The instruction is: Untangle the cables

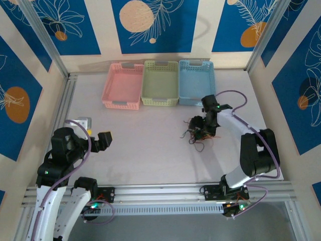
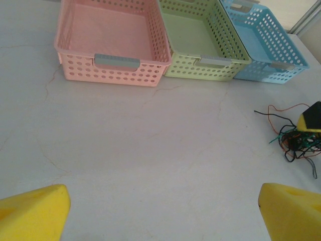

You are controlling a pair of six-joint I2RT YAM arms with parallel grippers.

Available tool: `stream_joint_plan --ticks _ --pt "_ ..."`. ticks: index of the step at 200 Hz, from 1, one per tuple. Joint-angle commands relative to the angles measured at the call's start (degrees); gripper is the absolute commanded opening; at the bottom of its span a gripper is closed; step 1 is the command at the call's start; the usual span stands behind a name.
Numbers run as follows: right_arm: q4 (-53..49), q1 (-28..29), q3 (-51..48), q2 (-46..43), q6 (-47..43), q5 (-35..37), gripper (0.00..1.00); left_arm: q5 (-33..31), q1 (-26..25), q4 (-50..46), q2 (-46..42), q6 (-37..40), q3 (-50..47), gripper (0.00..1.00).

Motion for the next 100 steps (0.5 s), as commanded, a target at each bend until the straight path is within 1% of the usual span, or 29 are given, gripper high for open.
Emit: stream_joint_plan --ticks 1,15,51,72,100 --pt "0.68 5.68 -0.25 1.65 2.85 -4.39 0.78 0.24 -0.03 0.93 -0.82 0.61 -0.44 0.96" --pt "1.59 10.17 1.02 3.47 4.50 -6.15 0.77 0.20 -0.05 0.97 -0.88 0.60 -0.44 0.96" --pt "2.97 20.50 7.98 10.42 7.68 -6.55 0.74 0.15 -0.01 0.95 -0.94 0.57 -0.44 0.96" --pt "2.72 25.36 13.06 14.73 8.28 -6.56 0.72 0.28 -0.08 1.00 -0.67 0.61 -0.45 0.96" --pt "3.40 29.49 17.95 17.23 7.74 -7.73 0.71 0.33 -0.20 0.96 -0.51 0.53 -0.53 0.96"
